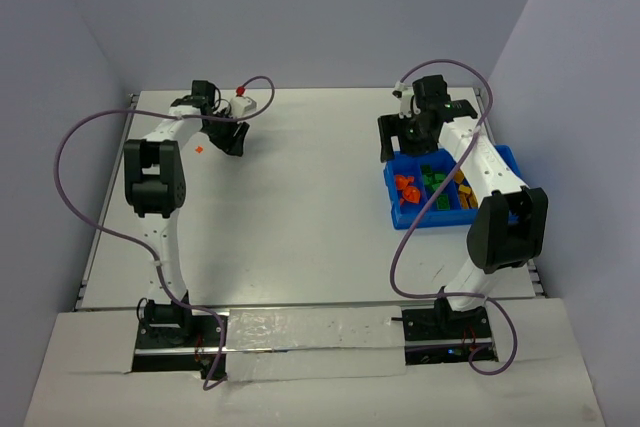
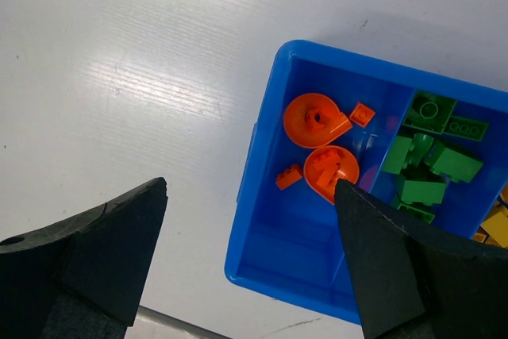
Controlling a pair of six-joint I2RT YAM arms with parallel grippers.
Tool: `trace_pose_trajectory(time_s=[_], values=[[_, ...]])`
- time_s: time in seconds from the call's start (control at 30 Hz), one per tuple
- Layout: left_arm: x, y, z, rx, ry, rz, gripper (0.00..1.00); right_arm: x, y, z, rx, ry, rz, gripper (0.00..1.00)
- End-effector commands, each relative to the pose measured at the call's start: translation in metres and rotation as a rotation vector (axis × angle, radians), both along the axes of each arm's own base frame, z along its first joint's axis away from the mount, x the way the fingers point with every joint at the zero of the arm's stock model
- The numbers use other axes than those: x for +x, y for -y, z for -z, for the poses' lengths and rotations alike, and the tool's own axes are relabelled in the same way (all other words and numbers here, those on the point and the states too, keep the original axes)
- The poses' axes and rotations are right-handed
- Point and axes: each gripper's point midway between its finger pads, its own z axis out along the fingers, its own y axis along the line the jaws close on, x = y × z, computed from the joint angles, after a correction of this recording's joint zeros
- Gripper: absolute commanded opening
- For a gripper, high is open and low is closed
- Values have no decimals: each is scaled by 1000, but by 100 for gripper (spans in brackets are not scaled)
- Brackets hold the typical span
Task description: Sort the legos into containers by color
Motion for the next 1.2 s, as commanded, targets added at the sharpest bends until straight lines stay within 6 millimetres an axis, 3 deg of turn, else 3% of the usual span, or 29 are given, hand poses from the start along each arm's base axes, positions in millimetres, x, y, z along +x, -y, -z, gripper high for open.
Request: trace_pose_trajectory(time_s=[0.0, 0.47, 0.63, 0.83, 0.97, 1.1, 1.17], values=[[0, 15, -6, -78, 10, 82, 57, 7, -5, -16, 18, 33, -3, 93], [8, 12, 8, -55, 38, 98, 46, 9, -10, -14, 34, 5, -11, 92], [6, 14, 6, -60, 55, 108, 38, 10, -11, -15, 35, 6, -15, 92], [5, 16, 7, -50, 56, 99, 19, 8, -16, -18, 43, 11, -28, 92], [1, 27, -12, -110, 44, 90, 8, 3, -28, -24, 77, 28, -59, 93], [-21, 47, -49, -237, 4, 108, 0, -2, -46, -32, 140, 43, -85, 93], [-37, 57, -79, -306, 5, 137, 0, -5, -56, -41, 190, 61, -99, 93]])
